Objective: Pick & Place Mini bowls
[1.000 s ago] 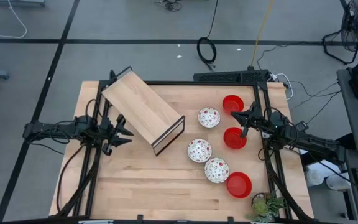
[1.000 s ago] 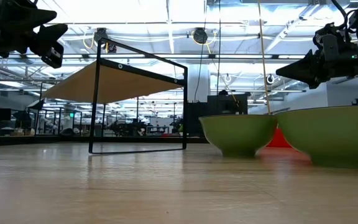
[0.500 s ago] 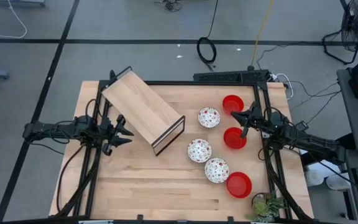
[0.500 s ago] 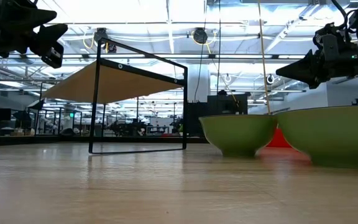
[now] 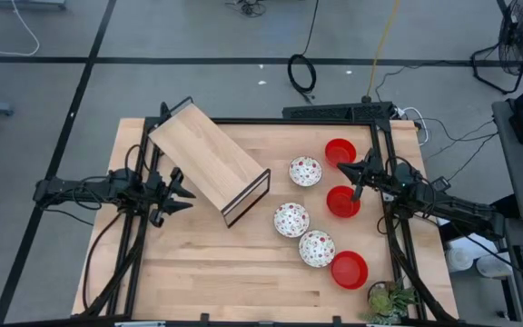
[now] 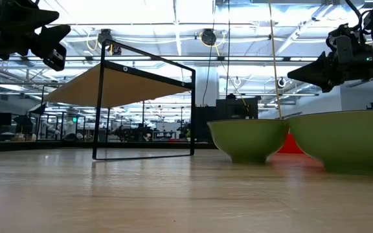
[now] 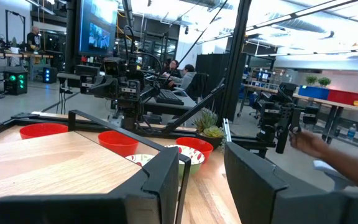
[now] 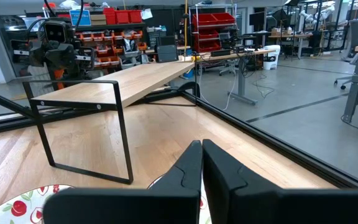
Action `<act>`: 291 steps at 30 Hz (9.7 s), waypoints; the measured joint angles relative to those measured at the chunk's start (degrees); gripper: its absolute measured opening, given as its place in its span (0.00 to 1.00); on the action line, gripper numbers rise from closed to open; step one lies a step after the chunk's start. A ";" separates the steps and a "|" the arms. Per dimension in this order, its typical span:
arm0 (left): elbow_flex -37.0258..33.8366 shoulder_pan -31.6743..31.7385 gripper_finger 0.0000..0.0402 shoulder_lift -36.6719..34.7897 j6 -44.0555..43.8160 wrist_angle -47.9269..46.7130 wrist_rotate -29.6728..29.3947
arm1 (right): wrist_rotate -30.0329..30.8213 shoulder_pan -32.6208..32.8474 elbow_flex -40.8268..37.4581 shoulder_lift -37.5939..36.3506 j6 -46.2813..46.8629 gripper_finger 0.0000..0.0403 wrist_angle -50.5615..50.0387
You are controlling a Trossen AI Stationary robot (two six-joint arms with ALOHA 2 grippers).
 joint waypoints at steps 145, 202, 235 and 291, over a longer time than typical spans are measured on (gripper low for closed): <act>0.00 0.00 0.33 0.00 0.00 0.08 -0.04 | 2.93 -25.93 41.86 52.26 8.06 0.00 -16.25; 2.60 -0.42 0.33 5.42 15.12 9.63 -23.12 | 10.54 16.41 20.76 39.74 -37.09 0.00 44.36; 89.13 -4.29 0.77 99.94 79.53 11.83 -65.55 | 29.22 14.81 28.00 65.18 -57.80 0.00 84.05; 89.11 41.58 0.01 62.19 0.75 -65.76 -40.50 | 27.07 16.52 27.93 58.03 -43.08 0.50 70.19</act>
